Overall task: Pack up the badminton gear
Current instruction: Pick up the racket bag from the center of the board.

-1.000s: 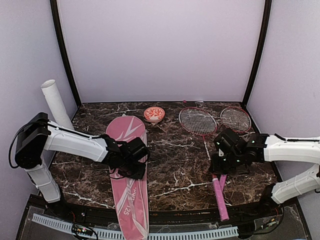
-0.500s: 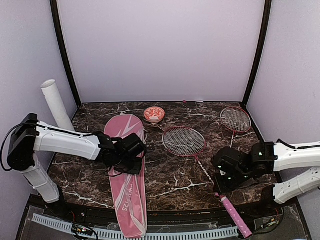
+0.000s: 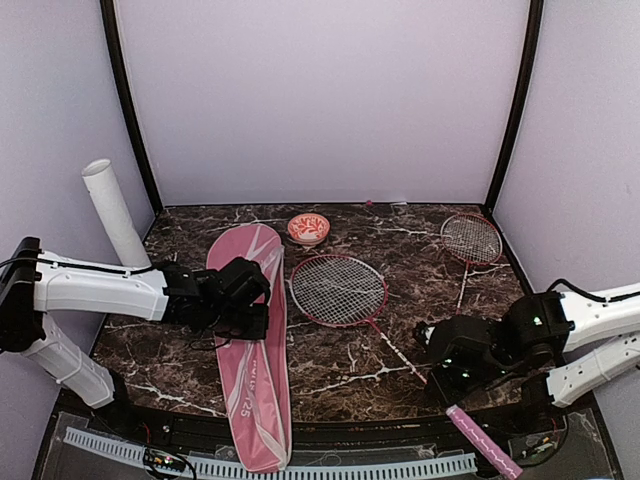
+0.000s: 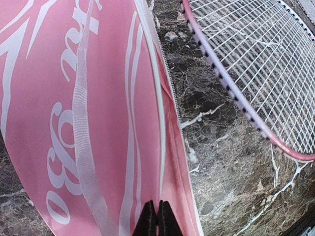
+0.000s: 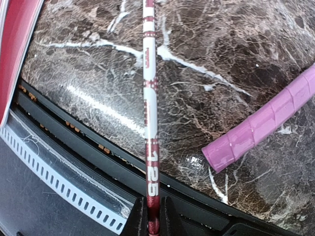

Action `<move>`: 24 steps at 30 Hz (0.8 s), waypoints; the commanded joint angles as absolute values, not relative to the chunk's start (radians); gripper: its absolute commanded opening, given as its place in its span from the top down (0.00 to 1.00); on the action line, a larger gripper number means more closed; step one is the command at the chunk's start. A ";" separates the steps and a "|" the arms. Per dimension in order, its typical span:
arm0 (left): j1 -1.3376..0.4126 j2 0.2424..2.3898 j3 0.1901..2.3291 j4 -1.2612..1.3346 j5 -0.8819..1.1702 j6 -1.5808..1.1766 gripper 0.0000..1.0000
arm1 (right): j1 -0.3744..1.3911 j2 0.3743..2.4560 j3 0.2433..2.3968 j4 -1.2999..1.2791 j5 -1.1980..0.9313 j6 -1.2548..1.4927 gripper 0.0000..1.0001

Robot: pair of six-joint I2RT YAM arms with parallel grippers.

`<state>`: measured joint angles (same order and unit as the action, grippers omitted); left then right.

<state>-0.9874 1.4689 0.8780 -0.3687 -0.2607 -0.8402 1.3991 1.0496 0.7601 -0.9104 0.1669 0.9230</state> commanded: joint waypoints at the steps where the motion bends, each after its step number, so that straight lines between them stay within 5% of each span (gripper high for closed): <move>1: -0.977 1.409 0.851 -0.322 -0.246 -0.848 1.00 | 1.455 1.068 0.804 -0.867 0.207 0.904 1.00; 24: -0.973 1.371 0.805 -0.204 -0.159 -0.796 1.00 | 1.515 1.396 0.974 -0.716 0.187 0.775 1.00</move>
